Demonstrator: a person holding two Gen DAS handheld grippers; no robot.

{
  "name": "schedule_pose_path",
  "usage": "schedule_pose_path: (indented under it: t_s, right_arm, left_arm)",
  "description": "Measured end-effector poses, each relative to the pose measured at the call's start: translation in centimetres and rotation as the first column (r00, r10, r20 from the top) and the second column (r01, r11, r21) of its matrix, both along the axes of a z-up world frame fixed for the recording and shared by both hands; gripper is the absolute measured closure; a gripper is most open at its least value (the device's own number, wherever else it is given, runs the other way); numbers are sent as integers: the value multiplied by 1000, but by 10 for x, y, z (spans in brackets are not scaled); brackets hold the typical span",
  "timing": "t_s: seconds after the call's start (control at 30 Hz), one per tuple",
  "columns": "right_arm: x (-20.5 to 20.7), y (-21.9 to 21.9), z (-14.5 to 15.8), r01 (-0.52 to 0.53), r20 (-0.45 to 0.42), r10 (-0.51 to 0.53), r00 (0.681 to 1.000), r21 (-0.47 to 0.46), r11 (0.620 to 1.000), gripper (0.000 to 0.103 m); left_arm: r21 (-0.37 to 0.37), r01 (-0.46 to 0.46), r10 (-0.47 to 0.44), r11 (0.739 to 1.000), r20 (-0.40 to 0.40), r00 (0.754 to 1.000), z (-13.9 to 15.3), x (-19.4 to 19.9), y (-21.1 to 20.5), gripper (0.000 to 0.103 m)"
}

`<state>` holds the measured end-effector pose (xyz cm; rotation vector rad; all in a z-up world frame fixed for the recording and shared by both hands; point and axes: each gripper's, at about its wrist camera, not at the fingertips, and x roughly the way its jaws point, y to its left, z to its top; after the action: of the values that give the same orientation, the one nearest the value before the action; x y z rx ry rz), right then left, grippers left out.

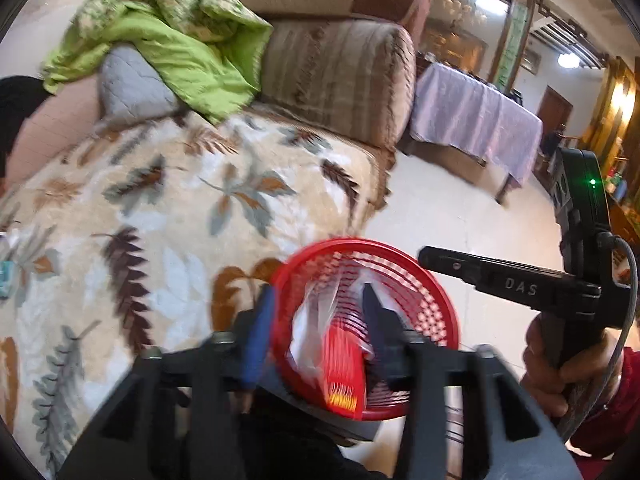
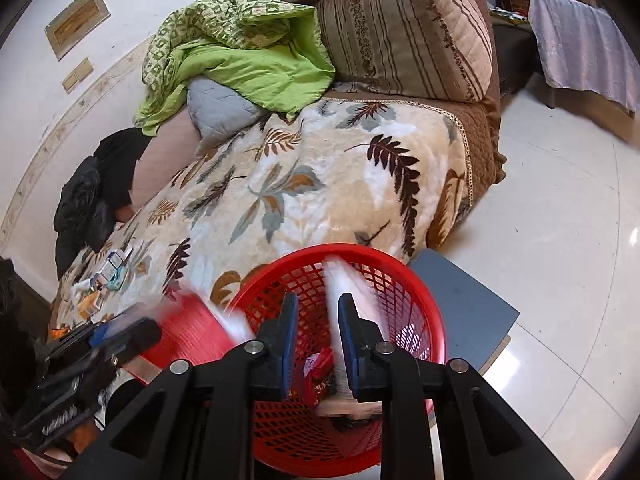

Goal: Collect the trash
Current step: 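Open both tools to drop the boxes into the basket, then move both open tools back over the remaining trash on the bed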

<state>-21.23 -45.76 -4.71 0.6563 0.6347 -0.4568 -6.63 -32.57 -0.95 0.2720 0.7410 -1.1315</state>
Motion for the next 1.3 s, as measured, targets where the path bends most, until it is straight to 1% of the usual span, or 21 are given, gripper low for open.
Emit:
schedule_pose_path:
  t_s: [0.1, 0.17, 0.23, 0.3, 0.37, 0.43, 0.47, 0.57, 0.63, 0.77, 0.8, 0.87, 0.9, 0.93, 0.97, 1.0, 1.07, 1.1, 1.17, 1.23, 1.3]
  right_arm:
    - [12, 7, 7, -39, 24, 39, 999, 4, 999, 80]
    - [27, 17, 10, -81, 34, 81, 996, 13, 997, 75]
    - [40, 30, 12, -128, 45, 128, 991, 8, 992, 74]
    - [60, 48, 16, -192, 47, 192, 980, -2, 981, 74]
    - [81, 69, 20, -268, 50, 269, 962, -20, 963, 74]
    - [100, 89, 23, -331, 45, 332, 942, -40, 943, 73]
    - [109, 100, 25, -358, 44, 360, 932, -49, 933, 71]
    - [136, 131, 29, -431, 43, 435, 900, -70, 900, 64]
    - [155, 152, 32, -479, 41, 483, 874, -88, 873, 63]
    - [195, 193, 35, -551, 23, 558, 830, -120, 826, 60]
    - [207, 204, 35, -572, 24, 578, 816, -114, 812, 60]
    - [226, 218, 34, -593, 29, 598, 801, -100, 799, 59]
    - [234, 224, 33, -601, 32, 606, 795, -97, 793, 59]
    - [245, 234, 31, -611, 33, 617, 786, -102, 785, 58]
    - [252, 241, 29, -617, 27, 623, 782, -110, 779, 57]
    - [259, 247, 27, -621, 20, 627, 779, -114, 775, 57]
    - [270, 259, 18, -644, 13, 649, 761, -108, 758, 57]
    - [272, 262, 13, -654, 11, 658, 753, -106, 749, 57]
    - [275, 266, 4, -666, -9, 669, 743, -110, 738, 57]
    - [279, 266, 1, -677, -3, 679, 734, -82, 732, 57]
    - [279, 264, 2, -675, 13, 679, 734, -89, 732, 57]
  left_arm:
    - [-17, -63, 63, 998, 8, 998, 10, 13, 24, 55]
    - [-30, -128, 128, 991, 18, 992, 16, 26, 45, 54]
    - [-34, -186, 187, 982, 23, 982, 20, 38, 64, 51]
    - [-34, -265, 265, 964, 23, 964, 21, 53, 89, 47]
    - [-28, -336, 337, 941, 24, 941, 21, 67, 115, 47]
    - [-28, -425, 425, 905, 11, 905, 21, 83, 150, 46]
    - [-25, -452, 453, 891, 8, 892, 20, 88, 162, 46]
    - [-17, -571, 571, 821, -10, 821, 15, 111, 211, 46]
    - [-6, -646, 646, 763, -23, 763, 12, 126, 244, 45]
    - [-5, -772, 770, 636, -55, 635, 6, 154, 308, 45]
    - [-4, -789, 787, 615, -62, 614, 5, 159, 318, 44]
    - [-3, -834, 831, 552, -78, 550, 4, 172, 347, 42]
    - [-7, -859, 855, 513, -88, 511, 5, 179, 363, 40]
    - [-11, -877, 873, 481, -94, 480, 5, 186, 377, 39]
    - [-10, -890, 885, 456, -96, 455, 5, 193, 388, 36]
    - [-7, -905, 900, 425, -101, 423, 5, 202, 402, 34]
    - [-3, -929, 924, 370, -108, 368, 5, 220, 425, 33]
    - [-1, -935, 929, 355, -111, 353, 4, 227, 433, 31]
    - [10, -949, 942, 316, -126, 312, 1, 249, 452, 30]
    - [20, -953, 944, 302, -145, 297, -4, 268, 460, 29]
    - [39, -962, 955, 269, -143, 261, -11, 287, 467, 29]
